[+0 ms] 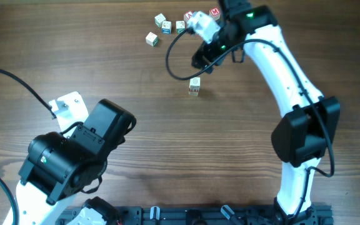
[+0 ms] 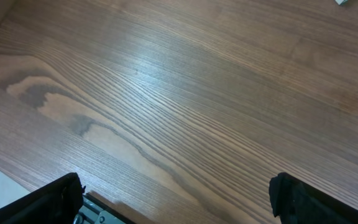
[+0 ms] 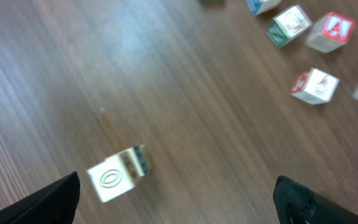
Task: Form a tower
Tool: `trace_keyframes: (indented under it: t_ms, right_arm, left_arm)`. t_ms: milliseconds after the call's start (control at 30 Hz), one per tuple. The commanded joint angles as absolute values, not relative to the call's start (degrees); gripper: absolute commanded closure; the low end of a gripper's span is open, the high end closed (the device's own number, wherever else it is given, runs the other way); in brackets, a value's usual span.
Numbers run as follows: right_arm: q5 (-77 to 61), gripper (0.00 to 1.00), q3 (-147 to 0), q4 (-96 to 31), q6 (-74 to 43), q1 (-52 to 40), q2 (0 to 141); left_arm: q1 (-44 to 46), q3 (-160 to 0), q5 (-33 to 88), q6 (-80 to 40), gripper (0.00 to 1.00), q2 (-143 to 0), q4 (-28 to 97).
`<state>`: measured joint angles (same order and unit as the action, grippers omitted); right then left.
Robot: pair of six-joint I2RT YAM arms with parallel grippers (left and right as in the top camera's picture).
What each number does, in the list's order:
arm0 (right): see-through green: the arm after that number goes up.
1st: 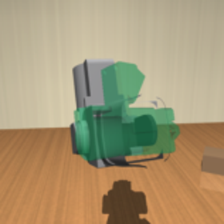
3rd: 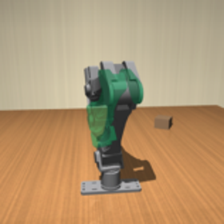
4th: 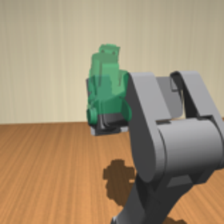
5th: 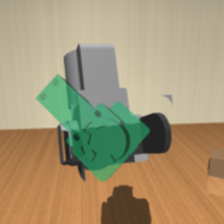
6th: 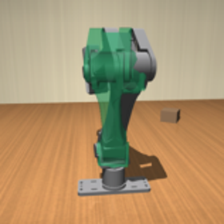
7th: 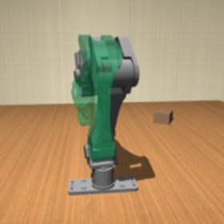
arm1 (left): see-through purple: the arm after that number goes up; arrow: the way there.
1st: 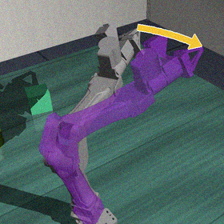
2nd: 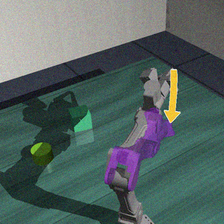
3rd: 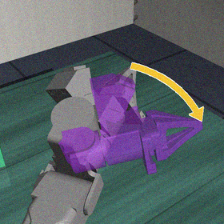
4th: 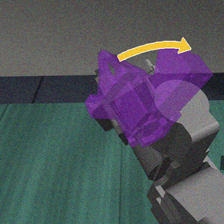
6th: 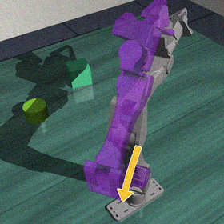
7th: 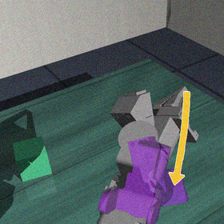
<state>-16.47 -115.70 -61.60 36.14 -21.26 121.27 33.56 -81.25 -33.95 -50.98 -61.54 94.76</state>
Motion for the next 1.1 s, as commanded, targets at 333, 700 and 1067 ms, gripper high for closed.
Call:
trace_keyframes:
  t_ms: [333,700,1067]
  right_arm:
    - [-3.73,0.00,-117.30,-72.79,50.98,-32.84,122.91]
    - [-9.30,0.00,-116.64,-72.14,52.49,-29.56,130.15]
    - [-9.28,0.00,-116.55,-68.01,49.34,-27.99,135.85]
  left_arm:
    - [33.21,-81.19,-33.89,-51.90,0.00,-61.45,94.76]
    - [33.21,-81.19,-33.89,-51.90,0.00,-61.45,94.74]
    - [33.21,-81.19,-33.89,-51.90,0.00,-61.45,94.76]
